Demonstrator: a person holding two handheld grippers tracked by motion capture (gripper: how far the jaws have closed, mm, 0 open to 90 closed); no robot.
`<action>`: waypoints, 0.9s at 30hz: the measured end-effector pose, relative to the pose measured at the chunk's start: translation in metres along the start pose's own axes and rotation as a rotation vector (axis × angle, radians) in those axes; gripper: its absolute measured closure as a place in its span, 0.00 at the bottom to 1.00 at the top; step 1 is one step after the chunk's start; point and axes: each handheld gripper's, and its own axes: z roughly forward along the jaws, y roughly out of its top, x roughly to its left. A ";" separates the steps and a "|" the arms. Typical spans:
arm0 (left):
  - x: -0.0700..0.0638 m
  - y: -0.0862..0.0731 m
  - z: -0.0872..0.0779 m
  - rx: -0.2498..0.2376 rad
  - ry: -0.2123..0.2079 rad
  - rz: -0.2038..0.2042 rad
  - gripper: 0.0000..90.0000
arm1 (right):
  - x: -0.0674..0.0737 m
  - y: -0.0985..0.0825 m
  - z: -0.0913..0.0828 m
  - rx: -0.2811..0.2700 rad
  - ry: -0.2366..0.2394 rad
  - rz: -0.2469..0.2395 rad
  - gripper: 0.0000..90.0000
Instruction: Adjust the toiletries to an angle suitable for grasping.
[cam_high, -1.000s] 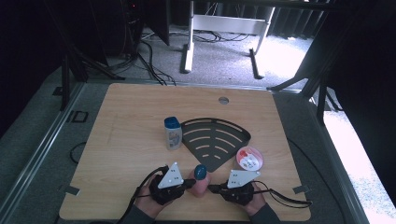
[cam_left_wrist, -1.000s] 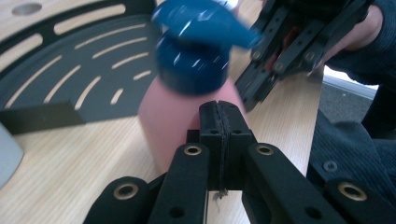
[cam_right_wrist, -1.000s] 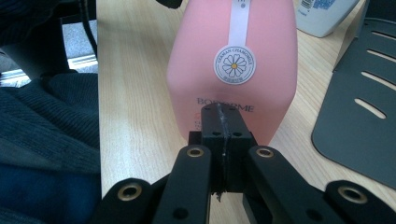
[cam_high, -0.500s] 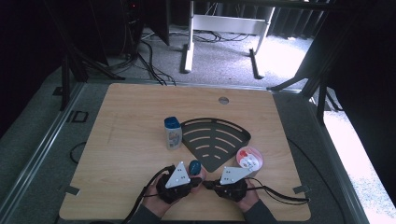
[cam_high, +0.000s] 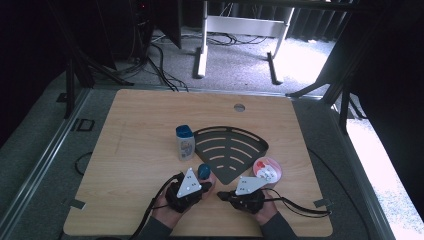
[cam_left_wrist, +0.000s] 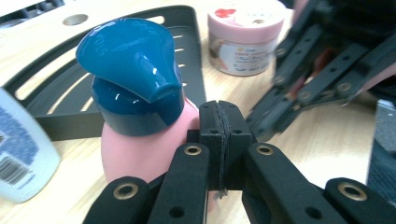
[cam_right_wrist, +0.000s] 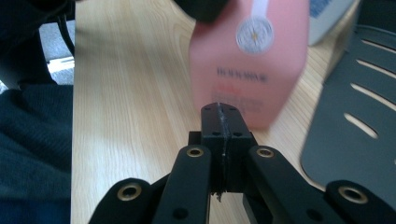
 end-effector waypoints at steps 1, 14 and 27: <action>0.001 0.000 0.000 -0.003 0.005 -0.006 0.99 | 0.000 -0.002 -0.003 0.005 -0.005 0.001 1.00; 0.008 0.003 0.005 -0.007 0.026 0.005 0.99 | -0.001 -0.021 -0.032 0.042 -0.070 0.019 1.00; 0.020 -0.009 -0.001 0.039 0.114 -0.020 0.99 | -0.003 -0.027 -0.042 0.039 -0.089 0.033 1.00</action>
